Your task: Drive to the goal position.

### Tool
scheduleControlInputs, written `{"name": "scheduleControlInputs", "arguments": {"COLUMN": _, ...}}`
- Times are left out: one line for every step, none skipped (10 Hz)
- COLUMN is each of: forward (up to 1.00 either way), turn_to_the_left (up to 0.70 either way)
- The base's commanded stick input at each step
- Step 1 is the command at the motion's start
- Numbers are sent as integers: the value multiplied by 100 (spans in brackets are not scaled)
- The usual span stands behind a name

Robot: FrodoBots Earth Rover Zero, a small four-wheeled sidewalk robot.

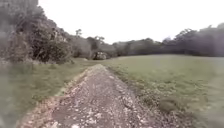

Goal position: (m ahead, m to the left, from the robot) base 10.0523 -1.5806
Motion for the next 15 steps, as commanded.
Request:
{"name": "scheduleControlInputs", "arguments": {"forward": 70, "turn_to_the_left": 2}}
{"name": "scheduleControlInputs", "arguments": {"forward": 70, "turn_to_the_left": 35}}
{"name": "scheduleControlInputs", "arguments": {"forward": 70, "turn_to_the_left": 35}}
{"name": "scheduleControlInputs", "arguments": {"forward": 70, "turn_to_the_left": 29}}
{"name": "scheduleControlInputs", "arguments": {"forward": 70, "turn_to_the_left": 19}}
{"name": "scheduleControlInputs", "arguments": {"forward": 70, "turn_to_the_left": 3}}
{"name": "scheduleControlInputs", "arguments": {"forward": 70, "turn_to_the_left": 2}}
{"name": "scheduleControlInputs", "arguments": {"forward": 70, "turn_to_the_left": 3}}
{"name": "scheduleControlInputs", "arguments": {"forward": 70, "turn_to_the_left": 2}}
{"name": "scheduleControlInputs", "arguments": {"forward": 70, "turn_to_the_left": 2}}
{"name": "scheduleControlInputs", "arguments": {"forward": 70, "turn_to_the_left": 2}}
{"name": "scheduleControlInputs", "arguments": {"forward": 70, "turn_to_the_left": 3}}
{"name": "scheduleControlInputs", "arguments": {"forward": 70, "turn_to_the_left": 10}}
{"name": "scheduleControlInputs", "arguments": {"forward": 70, "turn_to_the_left": 20}}
{"name": "scheduleControlInputs", "arguments": {"forward": 70, "turn_to_the_left": 35}}
